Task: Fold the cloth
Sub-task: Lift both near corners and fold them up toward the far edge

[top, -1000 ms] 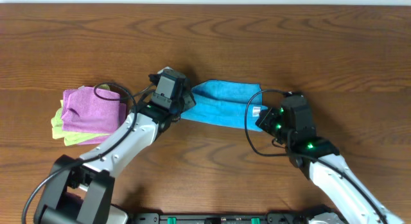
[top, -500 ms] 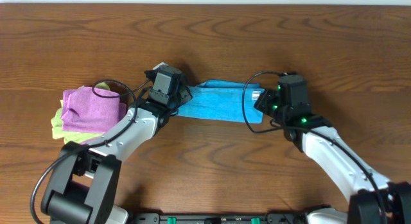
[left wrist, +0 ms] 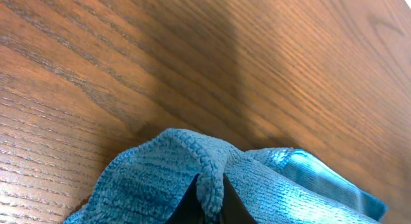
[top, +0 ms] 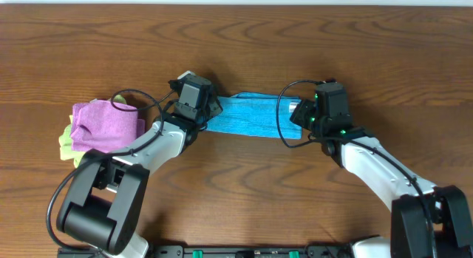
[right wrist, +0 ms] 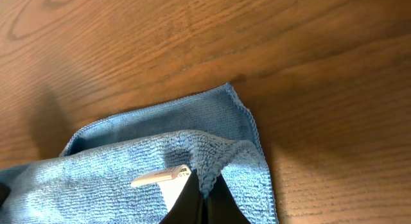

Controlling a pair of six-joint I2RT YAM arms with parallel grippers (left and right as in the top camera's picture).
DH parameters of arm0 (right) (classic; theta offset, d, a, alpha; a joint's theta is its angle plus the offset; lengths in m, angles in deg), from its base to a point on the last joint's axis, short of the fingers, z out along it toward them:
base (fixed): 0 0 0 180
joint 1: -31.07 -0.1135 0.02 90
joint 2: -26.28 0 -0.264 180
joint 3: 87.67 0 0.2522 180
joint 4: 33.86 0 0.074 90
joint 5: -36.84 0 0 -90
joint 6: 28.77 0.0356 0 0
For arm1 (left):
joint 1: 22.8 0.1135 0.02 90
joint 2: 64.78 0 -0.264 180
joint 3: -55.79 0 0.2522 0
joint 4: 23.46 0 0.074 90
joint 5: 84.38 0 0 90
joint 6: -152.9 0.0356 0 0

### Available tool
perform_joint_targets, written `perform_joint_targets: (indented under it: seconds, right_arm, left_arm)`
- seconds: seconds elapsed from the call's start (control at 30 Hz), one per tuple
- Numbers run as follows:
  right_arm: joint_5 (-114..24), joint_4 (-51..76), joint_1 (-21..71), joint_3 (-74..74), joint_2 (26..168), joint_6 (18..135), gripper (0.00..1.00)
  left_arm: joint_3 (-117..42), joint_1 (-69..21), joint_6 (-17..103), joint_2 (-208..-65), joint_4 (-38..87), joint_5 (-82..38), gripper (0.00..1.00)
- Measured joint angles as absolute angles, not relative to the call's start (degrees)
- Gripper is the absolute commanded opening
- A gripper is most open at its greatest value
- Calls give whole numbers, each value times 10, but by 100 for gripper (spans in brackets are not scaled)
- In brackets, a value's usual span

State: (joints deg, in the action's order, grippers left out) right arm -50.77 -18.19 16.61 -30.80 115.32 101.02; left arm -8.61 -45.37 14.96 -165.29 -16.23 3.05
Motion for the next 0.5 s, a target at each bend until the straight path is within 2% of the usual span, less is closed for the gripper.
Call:
perform_joint_targets:
  seconds: [0.43, 0.47, 0.5]
  right_arm:
    - [-523, -192, 166, -308, 1177, 1004, 1]
    - [-524, -193, 166, -308, 1177, 1004, 3]
    - [-525, -193, 166, -308, 1177, 1004, 13]
  left_arm:
    - [-86, -454, 150, -1686, -203, 31, 6]
    - [-86, -454, 150, -1686, -203, 31, 7]
    - [-86, -454, 150, -1686, -204, 31, 12]
